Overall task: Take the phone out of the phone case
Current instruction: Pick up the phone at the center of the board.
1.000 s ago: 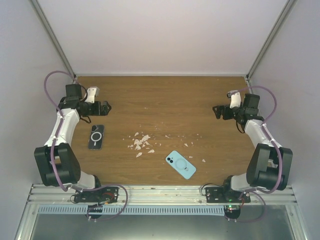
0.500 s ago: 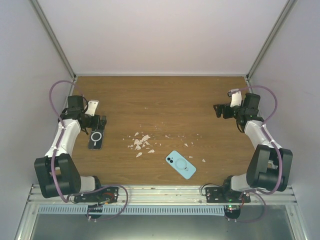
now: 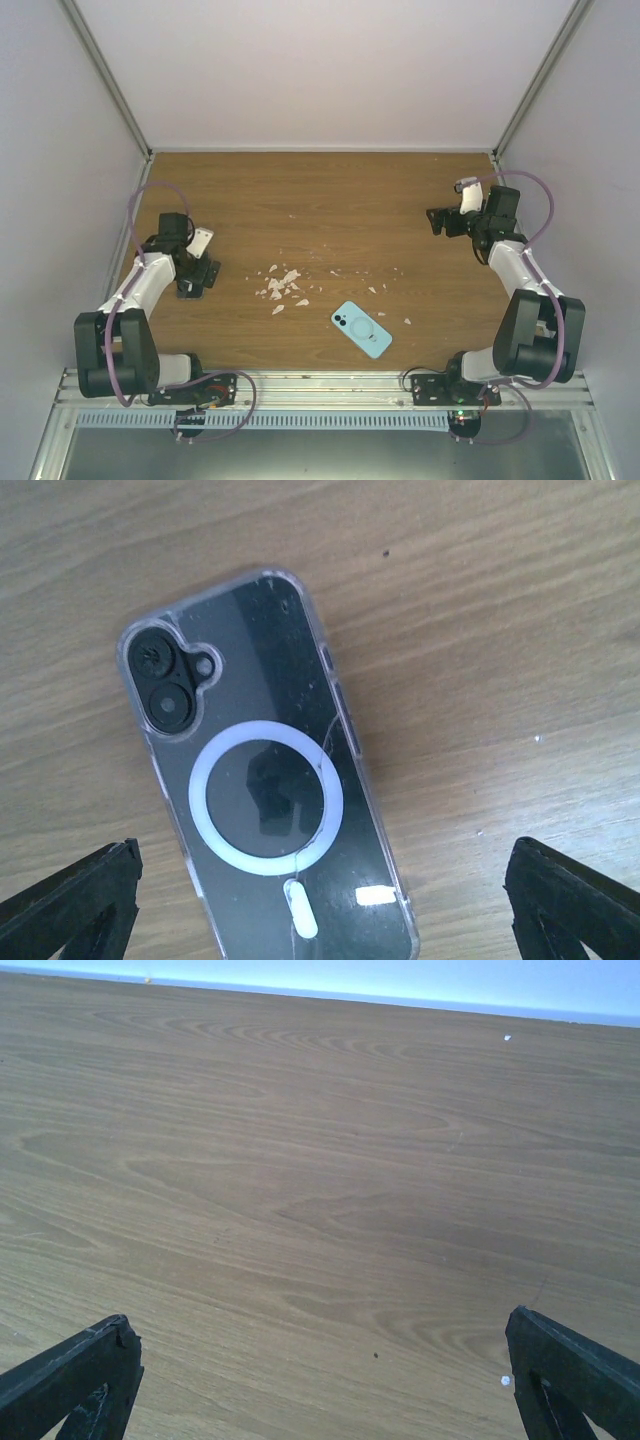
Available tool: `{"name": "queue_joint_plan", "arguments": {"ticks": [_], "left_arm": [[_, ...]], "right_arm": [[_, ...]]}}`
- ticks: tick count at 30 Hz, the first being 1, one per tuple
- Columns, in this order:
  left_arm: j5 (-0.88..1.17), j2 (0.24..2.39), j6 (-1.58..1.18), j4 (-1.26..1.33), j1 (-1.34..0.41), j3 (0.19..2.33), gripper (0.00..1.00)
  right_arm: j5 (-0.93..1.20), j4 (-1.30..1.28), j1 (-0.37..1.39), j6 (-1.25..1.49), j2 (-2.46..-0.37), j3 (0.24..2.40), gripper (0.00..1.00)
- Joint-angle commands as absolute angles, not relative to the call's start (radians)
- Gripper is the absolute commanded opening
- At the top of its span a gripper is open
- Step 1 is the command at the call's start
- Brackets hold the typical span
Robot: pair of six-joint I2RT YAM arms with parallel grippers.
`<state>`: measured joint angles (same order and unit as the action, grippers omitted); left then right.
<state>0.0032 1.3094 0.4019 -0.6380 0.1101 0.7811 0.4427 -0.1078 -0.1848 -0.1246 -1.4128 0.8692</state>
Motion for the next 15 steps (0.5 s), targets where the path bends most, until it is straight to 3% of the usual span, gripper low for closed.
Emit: {"name": "queue_joint_plan", "arguments": {"ticks": [1, 15], "left_arm": [[-0.089, 1.293, 0.43, -0.563, 0.076, 0.74, 0.99], [-0.114, 1.369, 0.424, -0.533, 0.082, 0.71, 0.99]], "right_arm": [[0.435, -0.075, -0.177, -0.142, -1.412, 0.855, 1.0], [0.428, -0.074, -0.177, -0.143, -1.412, 0.853, 1.0]]}}
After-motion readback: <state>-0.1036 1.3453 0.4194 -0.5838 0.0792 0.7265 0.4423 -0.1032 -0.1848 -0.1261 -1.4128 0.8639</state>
